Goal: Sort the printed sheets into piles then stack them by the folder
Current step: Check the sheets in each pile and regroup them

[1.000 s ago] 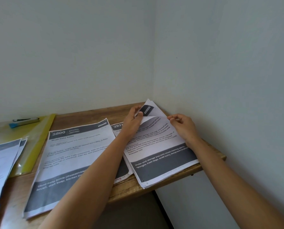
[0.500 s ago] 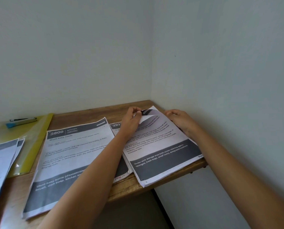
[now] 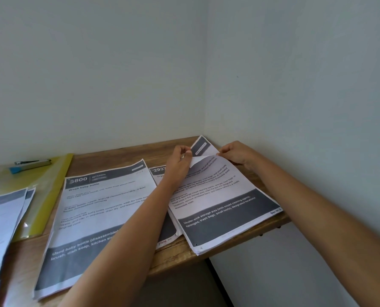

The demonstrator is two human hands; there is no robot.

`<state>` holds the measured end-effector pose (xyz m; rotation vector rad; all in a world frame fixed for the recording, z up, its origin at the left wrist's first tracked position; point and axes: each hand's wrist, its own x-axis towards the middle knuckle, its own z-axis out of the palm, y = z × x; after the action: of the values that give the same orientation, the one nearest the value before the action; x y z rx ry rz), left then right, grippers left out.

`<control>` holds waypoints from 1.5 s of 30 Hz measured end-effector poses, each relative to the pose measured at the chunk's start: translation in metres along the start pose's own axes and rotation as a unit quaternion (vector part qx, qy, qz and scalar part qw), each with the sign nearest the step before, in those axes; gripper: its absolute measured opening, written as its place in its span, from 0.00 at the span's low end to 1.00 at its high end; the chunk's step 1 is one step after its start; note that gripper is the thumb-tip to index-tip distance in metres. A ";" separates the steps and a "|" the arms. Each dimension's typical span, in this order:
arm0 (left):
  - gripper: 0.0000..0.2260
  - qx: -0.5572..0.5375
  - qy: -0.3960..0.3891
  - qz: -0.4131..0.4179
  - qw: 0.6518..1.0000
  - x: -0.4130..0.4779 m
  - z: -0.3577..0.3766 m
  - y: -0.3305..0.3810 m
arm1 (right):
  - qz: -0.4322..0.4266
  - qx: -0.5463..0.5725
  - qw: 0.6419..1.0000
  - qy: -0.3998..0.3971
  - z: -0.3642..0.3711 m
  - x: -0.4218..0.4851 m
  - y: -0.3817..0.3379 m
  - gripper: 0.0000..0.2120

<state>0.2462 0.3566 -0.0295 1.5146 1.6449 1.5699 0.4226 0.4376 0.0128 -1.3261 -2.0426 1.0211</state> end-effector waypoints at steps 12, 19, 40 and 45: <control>0.19 0.070 0.100 -0.026 0.992 -0.001 -0.012 0.012 | -0.137 -0.025 0.976 0.167 -0.031 -0.003 -0.037 0.04; 0.29 0.049 0.086 -0.027 0.995 -0.002 -0.012 0.012 | -0.247 -0.087 0.925 0.274 -0.059 -0.008 -0.064 0.07; 0.34 -0.090 0.127 -0.117 0.981 -0.003 -0.028 0.022 | -0.401 0.070 0.738 0.538 -0.095 -0.021 -0.124 0.12; 0.33 -0.183 0.159 -0.132 0.961 0.006 -0.040 0.021 | -0.320 0.059 0.802 0.500 -0.105 -0.008 -0.116 0.10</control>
<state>0.2186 0.3394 0.0032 0.8541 1.5254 1.9032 0.4397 0.4348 0.1685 -0.7135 -1.3497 0.0480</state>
